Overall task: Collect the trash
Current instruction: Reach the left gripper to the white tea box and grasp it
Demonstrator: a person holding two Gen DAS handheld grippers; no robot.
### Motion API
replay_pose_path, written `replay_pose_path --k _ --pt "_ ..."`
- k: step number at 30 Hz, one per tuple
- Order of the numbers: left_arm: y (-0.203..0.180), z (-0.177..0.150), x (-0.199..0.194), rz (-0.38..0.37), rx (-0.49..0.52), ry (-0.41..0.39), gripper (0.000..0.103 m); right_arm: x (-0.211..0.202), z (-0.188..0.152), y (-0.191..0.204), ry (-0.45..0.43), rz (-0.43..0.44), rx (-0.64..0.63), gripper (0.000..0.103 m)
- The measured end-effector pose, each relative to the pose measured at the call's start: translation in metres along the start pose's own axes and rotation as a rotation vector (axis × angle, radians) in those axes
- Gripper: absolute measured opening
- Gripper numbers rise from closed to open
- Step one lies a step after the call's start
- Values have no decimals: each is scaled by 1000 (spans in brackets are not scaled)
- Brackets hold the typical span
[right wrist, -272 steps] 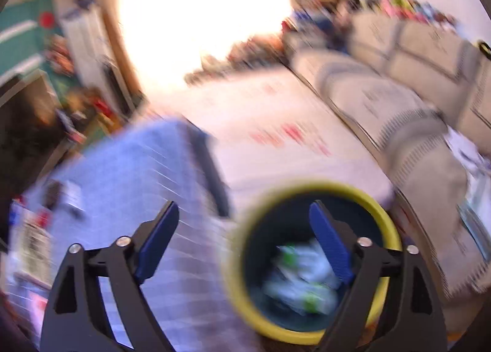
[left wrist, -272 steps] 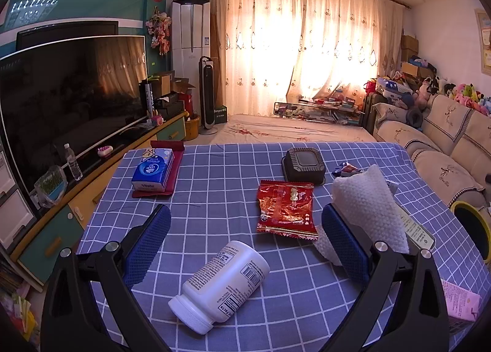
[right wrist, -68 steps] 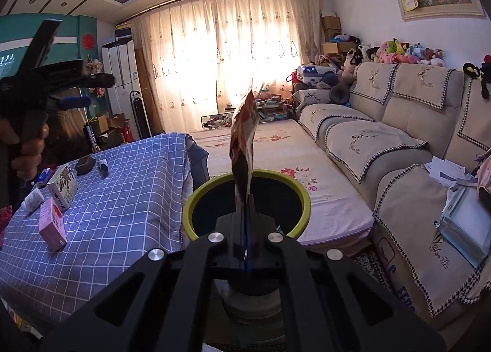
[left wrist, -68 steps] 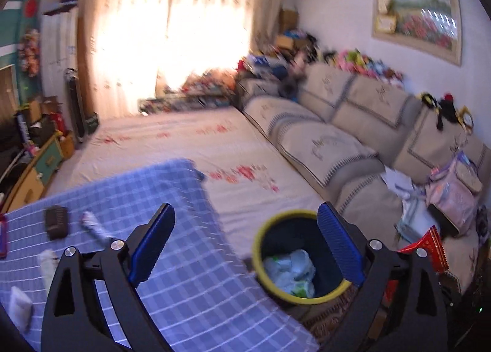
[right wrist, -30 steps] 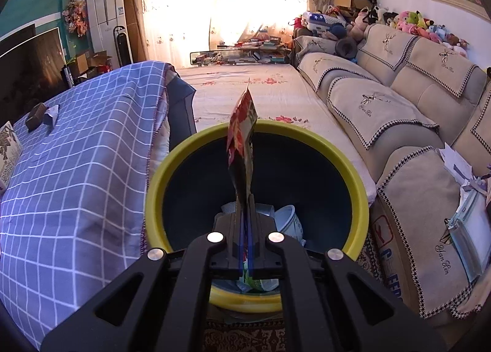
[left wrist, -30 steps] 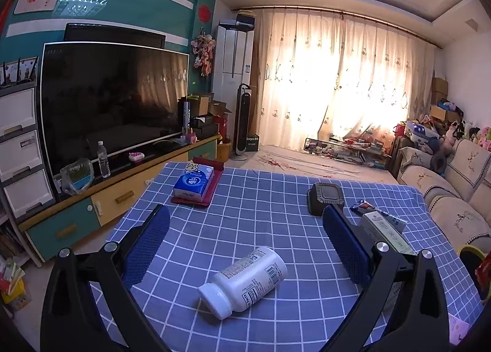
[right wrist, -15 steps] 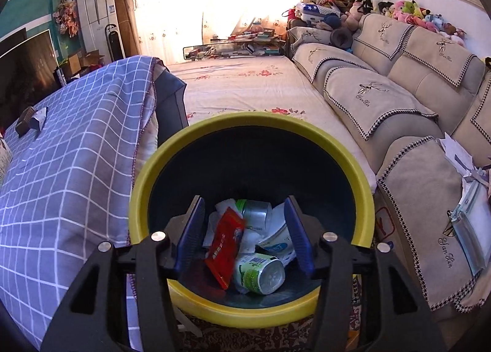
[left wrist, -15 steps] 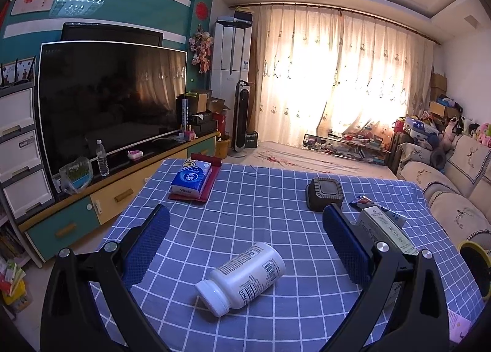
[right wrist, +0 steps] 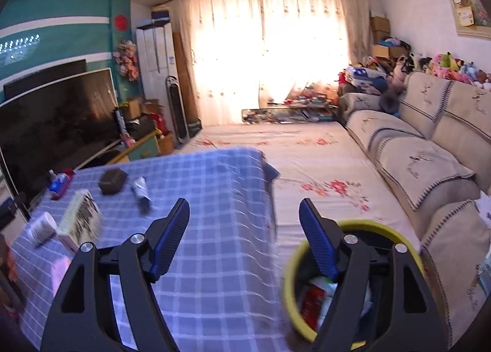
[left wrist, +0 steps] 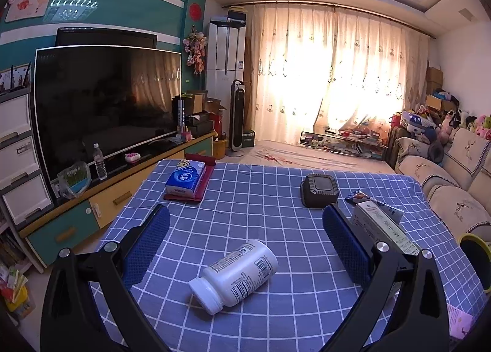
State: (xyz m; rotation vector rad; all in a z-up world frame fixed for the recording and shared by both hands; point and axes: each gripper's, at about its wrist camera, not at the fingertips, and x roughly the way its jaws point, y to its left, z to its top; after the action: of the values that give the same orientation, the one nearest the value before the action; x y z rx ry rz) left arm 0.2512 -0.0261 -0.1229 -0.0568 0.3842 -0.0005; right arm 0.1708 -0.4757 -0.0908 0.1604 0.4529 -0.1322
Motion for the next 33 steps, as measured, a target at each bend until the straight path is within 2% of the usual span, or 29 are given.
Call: replay_pose_path --k 4,6,12,16,20,24,26,29,33 --pt "-26 4 7 -49 46 106 98 26 18 18 -39 63 136 70" --pt "-44 9 9 -68 74 157 98 40 23 26 -49 35 167 70" --pt "-99 20 21 -212 51 300 98 57 18 28 -28 -10 174 70" --pt "-135 13 34 -201 93 367 98 62 14 23 -11 -19 194 70" --pt "-147 5 51 -194 80 450 98 62 14 24 -10 -8 181 72" --pt "-152 2 62 -174 100 475 82 60 13 30 -13 3 156 74" --pt "-152 0 67 -178 104 504 65 60 12 32 -9 4 154 75" --pt "-153 -3 76 -187 105 536 55 61 11 32 -5 6 162 75" --pt "-153 -4 76 -177 129 516 40 60 11 31 -4 2 166 76"
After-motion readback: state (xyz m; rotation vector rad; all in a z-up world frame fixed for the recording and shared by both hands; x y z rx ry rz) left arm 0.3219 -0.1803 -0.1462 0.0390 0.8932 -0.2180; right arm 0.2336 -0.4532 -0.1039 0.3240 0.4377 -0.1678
